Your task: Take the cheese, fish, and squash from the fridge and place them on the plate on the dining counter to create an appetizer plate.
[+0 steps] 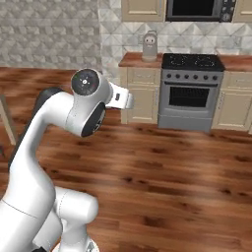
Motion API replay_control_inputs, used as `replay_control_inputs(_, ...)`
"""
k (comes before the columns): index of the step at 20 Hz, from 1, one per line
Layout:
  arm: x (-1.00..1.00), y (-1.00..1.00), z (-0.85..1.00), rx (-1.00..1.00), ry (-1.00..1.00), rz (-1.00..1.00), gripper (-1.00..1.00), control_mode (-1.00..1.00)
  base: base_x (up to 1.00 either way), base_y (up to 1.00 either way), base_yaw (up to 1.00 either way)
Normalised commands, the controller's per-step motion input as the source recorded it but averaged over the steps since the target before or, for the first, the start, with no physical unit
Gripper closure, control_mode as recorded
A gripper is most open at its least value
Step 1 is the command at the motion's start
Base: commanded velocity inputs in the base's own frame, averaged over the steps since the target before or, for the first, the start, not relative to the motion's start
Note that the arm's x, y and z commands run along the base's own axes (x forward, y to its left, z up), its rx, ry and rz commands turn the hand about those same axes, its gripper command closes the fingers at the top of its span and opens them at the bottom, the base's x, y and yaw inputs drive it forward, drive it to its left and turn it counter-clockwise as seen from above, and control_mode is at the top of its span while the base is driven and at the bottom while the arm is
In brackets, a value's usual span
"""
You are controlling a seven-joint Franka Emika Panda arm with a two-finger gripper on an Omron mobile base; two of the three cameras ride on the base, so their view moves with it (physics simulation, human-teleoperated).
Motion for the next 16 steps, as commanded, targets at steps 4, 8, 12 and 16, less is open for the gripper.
replay_control_inputs(4,0.0,0.0,0.0,0.0,0.0,0.0,1.0,1.0,-0.15,0.0,0.48)
replay_control_inputs(8,0.0,0.0,0.0,0.0,0.0,0.0,1.0,1.0,-0.01,0.0,0.45)
replay_control_inputs(12,0.0,0.0,0.0,0.0,0.0,0.0,1.0,1.0,0.01,0.0,0.42)
replay_control_inputs(16,0.0,0.0,0.0,0.0,0.0,0.0,1.0,1.0,0.21,0.0,0.4)
